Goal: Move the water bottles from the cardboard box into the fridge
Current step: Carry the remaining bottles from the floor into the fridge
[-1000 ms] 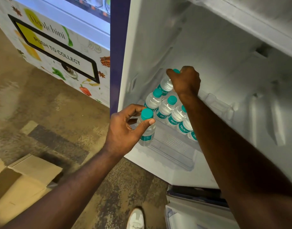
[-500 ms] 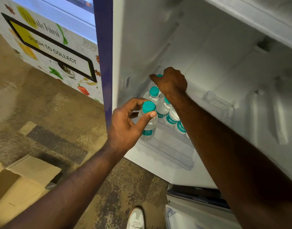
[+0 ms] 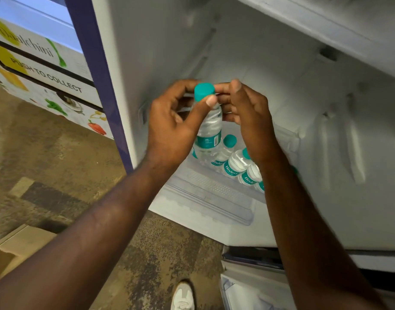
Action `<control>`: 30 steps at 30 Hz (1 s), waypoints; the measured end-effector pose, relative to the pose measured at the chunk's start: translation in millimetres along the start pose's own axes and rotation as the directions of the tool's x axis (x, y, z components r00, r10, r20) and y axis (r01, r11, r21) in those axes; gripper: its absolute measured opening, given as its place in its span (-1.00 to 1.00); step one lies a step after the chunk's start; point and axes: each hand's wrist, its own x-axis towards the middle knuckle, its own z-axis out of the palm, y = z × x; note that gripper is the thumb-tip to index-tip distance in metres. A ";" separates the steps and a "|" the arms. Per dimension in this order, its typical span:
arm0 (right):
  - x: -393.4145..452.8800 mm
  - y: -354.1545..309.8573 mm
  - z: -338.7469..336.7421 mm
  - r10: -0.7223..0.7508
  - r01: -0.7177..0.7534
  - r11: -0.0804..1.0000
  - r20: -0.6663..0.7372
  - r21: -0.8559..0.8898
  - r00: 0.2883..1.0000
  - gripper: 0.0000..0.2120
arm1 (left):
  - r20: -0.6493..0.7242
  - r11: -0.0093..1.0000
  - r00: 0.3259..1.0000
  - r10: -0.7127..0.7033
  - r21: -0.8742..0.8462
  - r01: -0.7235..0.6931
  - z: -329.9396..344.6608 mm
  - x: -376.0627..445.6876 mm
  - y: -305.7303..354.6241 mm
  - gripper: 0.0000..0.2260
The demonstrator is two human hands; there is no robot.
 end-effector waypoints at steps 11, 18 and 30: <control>8.9 17.9 -11.6 -0.269 0.239 0.953 -0.159 -0.185 0.950 -0.34 | 0.197 0.991 0.974 0.108 0.056 -0.121 36.2 51.9 10.3 -0.75; 29.3 46.9 -23.2 -0.167 0.113 0.982 -0.414 -0.152 0.895 -0.41 | 0.389 0.837 0.908 -0.158 0.540 -0.085 32.2 42.7 -33.3 -0.41; 79.6 91.4 -16.1 0.218 -0.301 0.930 -0.342 -0.212 0.914 -0.32 | 0.458 0.272 0.775 -0.436 0.888 -0.371 29.0 32.7 -84.1 -0.18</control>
